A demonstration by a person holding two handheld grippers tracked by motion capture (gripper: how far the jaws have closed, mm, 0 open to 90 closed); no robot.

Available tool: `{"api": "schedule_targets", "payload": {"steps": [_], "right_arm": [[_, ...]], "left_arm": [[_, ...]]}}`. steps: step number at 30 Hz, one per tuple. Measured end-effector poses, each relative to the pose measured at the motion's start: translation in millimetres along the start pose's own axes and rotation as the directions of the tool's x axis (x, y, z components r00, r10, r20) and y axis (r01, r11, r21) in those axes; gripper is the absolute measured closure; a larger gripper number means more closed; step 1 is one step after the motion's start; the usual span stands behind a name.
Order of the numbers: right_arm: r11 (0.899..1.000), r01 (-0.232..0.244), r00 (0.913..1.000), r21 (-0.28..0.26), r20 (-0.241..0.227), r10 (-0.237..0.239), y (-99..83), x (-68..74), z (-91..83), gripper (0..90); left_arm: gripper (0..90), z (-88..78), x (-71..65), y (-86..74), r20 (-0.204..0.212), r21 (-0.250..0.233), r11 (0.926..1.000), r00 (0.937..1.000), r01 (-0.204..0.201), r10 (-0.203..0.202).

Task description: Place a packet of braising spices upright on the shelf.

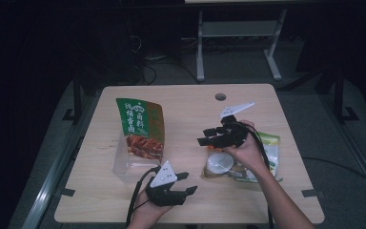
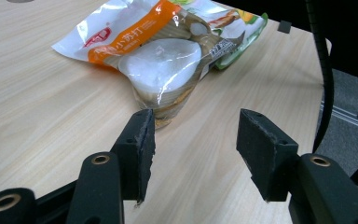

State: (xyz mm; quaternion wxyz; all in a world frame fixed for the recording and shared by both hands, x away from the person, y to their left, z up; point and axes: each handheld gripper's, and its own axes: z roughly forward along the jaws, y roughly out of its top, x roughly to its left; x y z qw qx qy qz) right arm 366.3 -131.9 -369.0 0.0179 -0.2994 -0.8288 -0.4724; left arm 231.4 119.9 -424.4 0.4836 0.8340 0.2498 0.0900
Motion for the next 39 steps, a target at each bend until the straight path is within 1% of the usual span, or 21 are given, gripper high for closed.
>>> {"api": "schedule_targets", "payload": {"steps": [4,7,8,9,12,14,15,18,19,20,21,22,23,24,26,27,28,30,31,37,39], "right_arm": [[1.000,-0.025,0.9992,-0.003,0.030,0.025,-13.4,-8.5,-16.3,47.0],[0.999,-0.034,0.9985,0.005,0.044,0.033,-19.9,-12.5,-23.3,46.9],[0.999,-0.048,0.9970,0.016,0.062,0.047,-26.4,-16.3,-29.6,46.3],[0.999,-0.048,0.9970,0.016,0.062,0.047,-26.4,-16.3,-29.6,46.3],[0.997,-0.075,0.9940,0.007,0.080,0.074,-37.3,-21.9,-39.9,46.0],[0.996,-0.089,0.9922,0.005,0.089,0.088,-43.5,-25.4,-44.7,46.0],[0.994,-0.105,0.9898,0.015,0.098,0.103,-47.3,-27.9,-47.8,45.7],[0.992,-0.125,0.9845,0.014,0.125,0.123,-57.2,-34.9,-54.2,45.7],[0.990,-0.138,0.9813,0.016,0.137,0.135,-60.3,-36.9,-56.4,45.7],[0.987,-0.162,0.9749,0.018,0.158,0.157,-66.4,-41.5,-60.7,45.3],[0.987,-0.162,0.9749,0.018,0.158,0.157,-66.4,-41.5,-60.7,45.3],[0.984,-0.176,0.9705,0.012,0.170,0.171,-72.1,-45.8,-64.3,45.3],[0.984,-0.176,0.9705,0.012,0.170,0.171,-72.1,-45.8,-64.3,45.3],[0.979,-0.201,0.9621,0.016,0.191,0.195,-77.8,-50.2,-66.8,45.3],[0.975,-0.223,0.9562,0.019,0.198,0.215,-83.7,-55.0,-68.0,45.2],[0.975,-0.223,0.9562,0.019,0.198,0.215,-83.7,-55.0,-68.0,45.2],[0.969,-0.246,0.9478,0.024,0.215,0.236,-89.0,-59.0,-68.6,44.7],[0.968,-0.250,0.9468,0.021,0.214,0.240,-90.8,-60.5,-69.0,44.7],[0.965,-0.263,0.9429,0.019,0.217,0.253,-93.4,-62.0,-69.2,44.7],[0.955,-0.297,0.9305,0.021,0.230,0.285,-103.0,-71.1,-67.3,45.3],[0.953,-0.302,0.9311,0.028,0.223,0.288,-104.0,-73.1,-65.1,47.4]], "left_arm": [[44.8,1.4,0.0,1.5,-0.002,-0.003,1.0000,1.0000,0.004,-0.004],[44.4,2.4,0.0,3.1,-0.003,-0.004,1.0000,1.0000,-0.007,0.006],[43.8,2.7,0.2,3.5,-0.001,-0.002,1.0000,1.0000,-0.009,0.009],[43.8,3.1,0.7,3.9,0.003,0.001,0.9999,0.9999,-0.014,0.014],[43.1,5.7,0.0,4.6,0.009,-0.008,1.0000,1.0000,0.001,-0.001],[42.8,6.8,0.2,5.1,0.008,-0.005,1.0000,1.0000,-0.002,0.002],[42.6,7.3,0.2,5.3,0.009,0.000,1.0000,1.0000,-0.002,0.002],[42.0,9.8,-0.5,6.4,0.010,-0.002,1.0000,0.9999,-0.004,0.004],[41.9,10.4,-0.7,6.9,0.011,0.001,1.0000,0.9999,-0.005,0.005],[41.7,11.0,-0.6,7.4,0.012,0.003,1.0000,0.9999,-0.008,0.008],[41.7,11.7,-0.6,7.6,0.013,0.004,1.0000,0.9999,-0.008,0.008],[41.5,13.2,-0.6,7.8,0.014,0.011,0.9999,0.9999,-0.008,0.008],[41.3,13.2,-0.6,7.8,0.014,0.011,0.9999,0.9999,-0.008,0.008],[41.0,13.9,-0.4,7.9,0.015,0.014,0.9998,0.9998,-0.010,0.010],[40.9,15.1,-0.3,8.0,0.014,0.017,0.9998,0.9998,-0.011,0.011],[40.9,15.6,0.1,8.2,0.013,0.018,0.9997,0.9998,-0.016,0.015],[40.7,16.1,-0.1,8.3,0.014,0.019,0.9998,0.9999,-0.009,0.008],[40.7,17.3,-0.1,8.2,0.015,0.020,0.9998,0.9999,-0.003,0.003],[40.5,17.6,0.0,8.2,0.016,0.022,0.9998,0.9999,-0.001,0.001],[40.0,19.6,0.0,8.5,0.018,0.024,0.9997,0.9998,-0.003,0.002],[39.9,20.1,0.1,8.4,0.018,0.023,0.9997,0.9998,0.000,-0.001]]}}
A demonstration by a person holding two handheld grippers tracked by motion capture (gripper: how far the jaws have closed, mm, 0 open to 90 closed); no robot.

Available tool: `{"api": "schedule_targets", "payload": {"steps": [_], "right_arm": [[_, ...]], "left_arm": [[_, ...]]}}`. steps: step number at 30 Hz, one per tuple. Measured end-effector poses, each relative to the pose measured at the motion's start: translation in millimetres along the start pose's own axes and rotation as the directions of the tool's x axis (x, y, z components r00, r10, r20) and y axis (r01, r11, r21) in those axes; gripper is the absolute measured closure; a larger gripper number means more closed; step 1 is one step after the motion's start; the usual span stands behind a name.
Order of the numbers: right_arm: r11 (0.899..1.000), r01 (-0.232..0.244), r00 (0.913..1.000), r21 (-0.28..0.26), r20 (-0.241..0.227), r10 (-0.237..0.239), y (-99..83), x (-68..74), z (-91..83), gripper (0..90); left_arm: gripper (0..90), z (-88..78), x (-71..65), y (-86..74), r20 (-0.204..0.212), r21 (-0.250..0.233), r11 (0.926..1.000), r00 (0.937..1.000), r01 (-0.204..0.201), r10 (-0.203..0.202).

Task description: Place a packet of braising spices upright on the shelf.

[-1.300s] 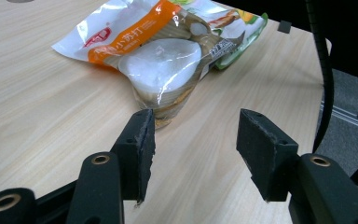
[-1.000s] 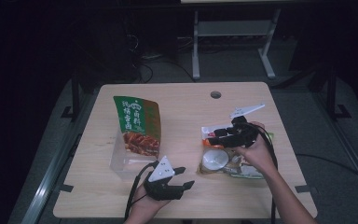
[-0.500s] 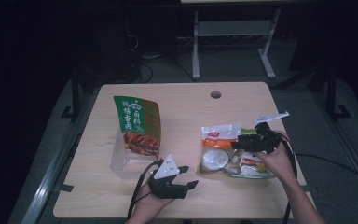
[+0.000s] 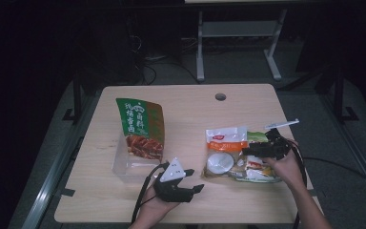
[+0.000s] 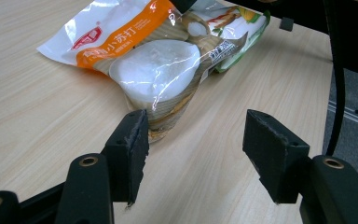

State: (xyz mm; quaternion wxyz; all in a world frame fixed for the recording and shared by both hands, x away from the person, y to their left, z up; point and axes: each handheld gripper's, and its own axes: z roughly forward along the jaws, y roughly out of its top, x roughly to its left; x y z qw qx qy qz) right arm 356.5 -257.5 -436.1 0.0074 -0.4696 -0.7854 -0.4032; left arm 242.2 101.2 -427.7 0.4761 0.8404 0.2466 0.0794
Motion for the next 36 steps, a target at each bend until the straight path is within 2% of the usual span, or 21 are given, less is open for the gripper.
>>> {"api": "schedule_targets", "payload": {"steps": [2,6,7,8,9,12,19,20,25,26,27,29,30,33,36], "right_arm": [[1.000,-0.010,0.9998,0.001,-0.019,0.010,1.2,0.3,4.1,50.0],[0.999,-0.025,0.9986,0.020,-0.046,0.026,3.9,0.8,13.5,62.3],[0.999,-0.039,0.9973,0.019,-0.062,0.040,4.6,0.9,16.2,70.0],[0.999,-0.039,0.9973,0.019,-0.062,0.040,4.6,0.9,16.2,70.0],[0.999,-0.046,0.9959,0.023,-0.076,0.048,4.9,1.3,17.5,80.6],[0.998,-0.049,0.9939,0.038,-0.097,0.053,4.8,2.3,19.6,87.4],[1.000,-0.006,0.9938,0.021,-0.111,0.008,5.1,13.9,14.0,89.8],[1.000,0.013,0.9929,0.002,-0.119,-0.013,4.7,17.8,10.7,89.8],[0.998,0.043,0.9895,-0.039,-0.136,-0.048,4.7,28.3,2.0,89.9],[0.996,0.069,0.9864,-0.065,-0.145,-0.077,4.2,34.2,-2.8,89.9],[0.996,0.069,0.9864,-0.065,-0.145,-0.077,4.2,34.2,-2.8,89.9],[0.990,0.108,0.9797,-0.095,-0.159,-0.122,2.8,43.1,-9.5,89.9],[0.990,0.108,0.9797,-0.095,-0.159,-0.122,2.8,43.1,-9.5,89.9],[0.983,0.145,0.9741,-0.111,-0.158,-0.161,0.1,49.6,-14.3,89.9],[0.974,0.184,0.9636,-0.130,-0.172,-0.204,-4.4,55.5,-19.8,89.9]], "left_arm": [[39.6,0.4,0.1,-0.2,0.002,0.008,1.0000,1.0000,-0.003,0.003],[39.1,1.1,0.2,-1.0,0.003,0.006,1.0000,1.0000,0.004,-0.004],[38.9,0.7,0.8,-1.2,0.003,0.005,1.0000,1.0000,0.004,-0.004],[38.9,0.7,0.8,-1.2,0.003,0.005,1.0000,1.0000,0.004,-0.004],[38.8,0.8,1.1,-1.3,0.003,0.003,1.0000,1.0000,0.009,-0.009],[38.6,0.5,2.6,-1.4,0.000,0.005,0.9999,0.9999,0.011,-0.011],[37.6,-0.8,6.4,-0.6,-0.010,-0.005,0.9995,0.9995,0.030,-0.030],[37.4,-0.7,6.9,-0.7,-0.012,-0.003,0.9996,0.9995,0.029,-0.029],[36.4,1.7,7.7,-0.7,-0.016,0.005,0.9994,0.9993,0.033,-0.033],[35.3,2.7,7.7,-0.3,-0.016,0.003,0.9993,0.9992,0.036,-0.036],[35.3,3.8,7.7,0.5,-0.017,0.003,0.9992,0.9991,0.040,-0.039],[34.2,6.7,7.7,2.2,-0.013,-0.002,0.9990,0.9989,0.046,-0.046],[34.2,8.6,7.6,3.2,-0.012,-0.005,0.9988,0.9987,0.049,-0.049],[32.7,15.0,8.2,5.7,-0.014,-0.006,0.9985,0.9984,0.055,-0.055],[28.9,22.9,10.4,6.9,-0.027,0.001,0.9976,0.9972,0.070,-0.070]]}}
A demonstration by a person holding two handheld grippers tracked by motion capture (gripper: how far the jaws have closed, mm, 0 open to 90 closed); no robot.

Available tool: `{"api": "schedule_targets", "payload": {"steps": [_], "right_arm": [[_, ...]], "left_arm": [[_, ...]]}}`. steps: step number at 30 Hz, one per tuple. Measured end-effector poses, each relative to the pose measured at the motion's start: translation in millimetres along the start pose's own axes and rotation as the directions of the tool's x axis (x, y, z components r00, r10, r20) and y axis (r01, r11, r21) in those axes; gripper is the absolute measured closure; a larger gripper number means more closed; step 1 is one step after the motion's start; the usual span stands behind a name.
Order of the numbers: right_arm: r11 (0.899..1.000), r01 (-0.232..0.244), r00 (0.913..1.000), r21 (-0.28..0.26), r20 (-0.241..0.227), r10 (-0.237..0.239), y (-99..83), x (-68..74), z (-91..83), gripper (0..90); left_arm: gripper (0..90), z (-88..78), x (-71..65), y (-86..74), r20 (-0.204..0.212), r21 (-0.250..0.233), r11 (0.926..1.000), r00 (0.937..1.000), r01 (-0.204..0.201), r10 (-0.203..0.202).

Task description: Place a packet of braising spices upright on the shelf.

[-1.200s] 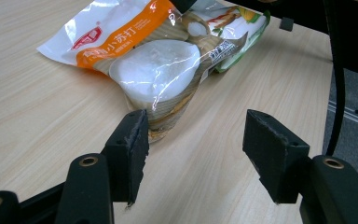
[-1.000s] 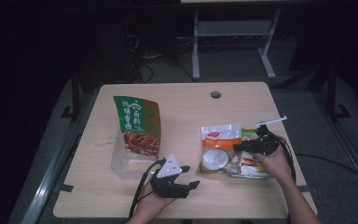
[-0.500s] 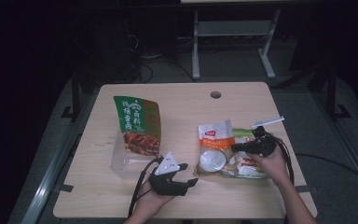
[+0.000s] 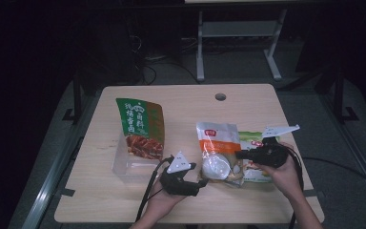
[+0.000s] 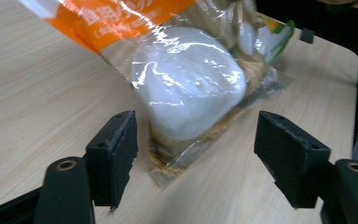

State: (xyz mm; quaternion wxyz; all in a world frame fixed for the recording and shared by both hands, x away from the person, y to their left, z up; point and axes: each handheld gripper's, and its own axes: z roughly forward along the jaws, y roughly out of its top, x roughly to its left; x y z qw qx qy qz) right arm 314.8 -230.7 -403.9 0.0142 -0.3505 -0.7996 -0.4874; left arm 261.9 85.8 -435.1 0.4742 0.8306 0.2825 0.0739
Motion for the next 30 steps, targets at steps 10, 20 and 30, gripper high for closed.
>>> {"api": "schedule_targets", "payload": {"steps": [10,20,30], "right_arm": [[0.997,0.071,0.9975,-0.019,-0.005,-0.071,-7.8,10.3,-5.3,89.9],[0.993,0.115,0.9932,-0.029,-0.011,-0.116,-7.1,18.1,-4.4,89.9],[0.993,0.113,0.9934,-0.026,-0.014,-0.114,-6.5,21.8,3.0,89.8]], "left_arm": [[26.1,22.6,11.8,3.9,-0.018,0.016,0.9980,0.9980,0.061,-0.060],[59.0,33.9,23.0,10.2,0.093,0.001,0.9852,0.9810,0.171,-0.170],[87.0,22.6,17.4,12.4,0.003,-0.031,0.9952,0.9957,0.093,-0.092]]}}
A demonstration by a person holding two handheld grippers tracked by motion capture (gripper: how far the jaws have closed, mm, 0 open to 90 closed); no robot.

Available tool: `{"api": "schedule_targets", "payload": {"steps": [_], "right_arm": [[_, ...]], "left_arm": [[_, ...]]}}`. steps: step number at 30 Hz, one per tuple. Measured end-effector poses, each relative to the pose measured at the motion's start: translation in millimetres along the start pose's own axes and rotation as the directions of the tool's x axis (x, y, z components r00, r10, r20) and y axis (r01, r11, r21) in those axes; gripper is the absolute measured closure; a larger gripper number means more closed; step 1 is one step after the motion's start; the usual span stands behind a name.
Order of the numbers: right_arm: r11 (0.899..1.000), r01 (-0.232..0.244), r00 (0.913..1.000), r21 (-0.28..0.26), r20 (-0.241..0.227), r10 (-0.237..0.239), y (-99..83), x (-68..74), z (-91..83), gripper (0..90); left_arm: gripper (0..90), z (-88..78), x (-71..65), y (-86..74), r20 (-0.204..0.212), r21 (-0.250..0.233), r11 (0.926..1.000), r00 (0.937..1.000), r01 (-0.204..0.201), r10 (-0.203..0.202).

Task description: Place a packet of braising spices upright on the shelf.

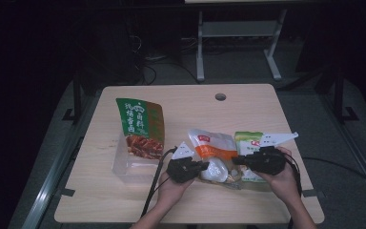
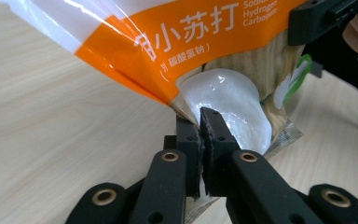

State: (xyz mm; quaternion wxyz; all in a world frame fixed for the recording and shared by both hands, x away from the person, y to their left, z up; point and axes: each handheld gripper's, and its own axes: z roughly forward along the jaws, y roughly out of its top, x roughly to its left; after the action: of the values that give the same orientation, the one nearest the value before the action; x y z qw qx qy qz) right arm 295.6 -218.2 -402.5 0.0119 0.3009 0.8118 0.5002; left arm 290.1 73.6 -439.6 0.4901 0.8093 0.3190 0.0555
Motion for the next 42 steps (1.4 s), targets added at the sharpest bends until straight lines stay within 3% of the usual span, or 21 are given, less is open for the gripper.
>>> {"api": "schedule_targets", "payload": {"steps": [9,21,22,23,26,30,35,42], "right_arm": [[0.999,-0.002,1.0000,0.045,0.005,0.002,-3.0,0.6,14.2,86.1],[0.994,0.004,0.9997,0.106,-0.023,-0.002,-2.6,6.2,40.0,71.6],[0.993,0.009,0.9997,0.120,-0.023,-0.006,-2.3,7.3,43.0,71.9],[0.991,0.009,0.9999,0.132,-0.010,-0.008,-1.6,8.6,46.2,81.0],[0.990,0.006,1.0000,0.142,-0.002,-0.005,-0.6,8.2,45.5,87.6],[0.992,-0.007,0.9998,0.124,-0.018,0.009,-0.4,8.5,42.0,89.7],[0.993,0.023,0.9997,0.113,-0.014,-0.021,5.9,17.0,35.6,89.8],[0.994,0.052,0.9986,0.098,-0.003,-0.052,18.5,19.5,31.3,89.9]], "left_arm": [[88.5,-9.6,-3.8,-8.3,-0.072,-0.012,0.9988,0.9964,-0.047,0.046],[88.5,-10.8,-11.7,-10.5,-0.073,-0.012,0.9967,0.9942,-0.080,0.079],[88.5,-10.7,-12.3,-10.8,-0.071,-0.012,0.9965,0.9942,-0.082,0.081],[88.4,-10.7,-12.7,-11.2,-0.072,-0.011,0.9963,0.9938,-0.085,0.084],[87.7,-12.8,-12.9,-13.0,-0.062,-0.014,0.9965,0.9947,-0.083,0.082],[79.0,-17.3,-14.0,-14.4,-0.056,-0.013,0.9973,0.9959,-0.072,0.071],[65.2,-26.5,-18.0,-13.6,-0.041,-0.013,0.9979,0.9972,-0.063,0.062],[55.5,-41.9,-16.3,-17.0,-0.035,-0.015,0.9985,0.9981,-0.052,0.052]]}}
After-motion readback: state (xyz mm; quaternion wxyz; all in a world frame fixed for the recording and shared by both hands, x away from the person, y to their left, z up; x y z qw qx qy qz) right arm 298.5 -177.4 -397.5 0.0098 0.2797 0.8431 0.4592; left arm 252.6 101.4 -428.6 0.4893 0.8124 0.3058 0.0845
